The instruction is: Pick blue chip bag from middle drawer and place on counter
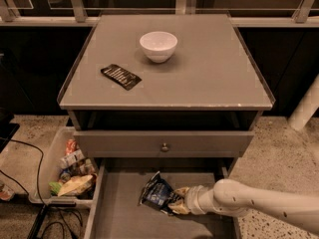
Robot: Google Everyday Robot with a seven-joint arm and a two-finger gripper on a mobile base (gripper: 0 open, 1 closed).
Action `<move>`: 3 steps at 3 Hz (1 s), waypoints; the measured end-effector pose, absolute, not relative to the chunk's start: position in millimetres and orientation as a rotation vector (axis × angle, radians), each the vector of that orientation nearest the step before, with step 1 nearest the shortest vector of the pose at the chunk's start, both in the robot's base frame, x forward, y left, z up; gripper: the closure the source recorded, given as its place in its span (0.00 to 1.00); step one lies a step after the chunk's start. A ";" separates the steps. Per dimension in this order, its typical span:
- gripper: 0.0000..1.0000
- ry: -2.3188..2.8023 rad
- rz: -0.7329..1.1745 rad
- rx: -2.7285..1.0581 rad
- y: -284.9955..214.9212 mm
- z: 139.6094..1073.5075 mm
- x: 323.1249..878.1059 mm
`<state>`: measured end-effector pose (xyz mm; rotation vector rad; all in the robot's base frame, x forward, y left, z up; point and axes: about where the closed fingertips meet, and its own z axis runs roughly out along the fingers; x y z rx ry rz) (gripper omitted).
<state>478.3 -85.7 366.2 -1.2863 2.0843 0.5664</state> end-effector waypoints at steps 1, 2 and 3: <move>1.00 2.084 0.566 -1.286 -85.7 366.2 478.3; 1.00 2.073 0.570 -1.290 -90.6 375.4 476.6; 1.00 1.982 0.542 -1.293 -131.0 451.8 479.5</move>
Offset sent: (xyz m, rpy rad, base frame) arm -0.0333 -0.1030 0.1869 0.1070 -0.1306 0.1166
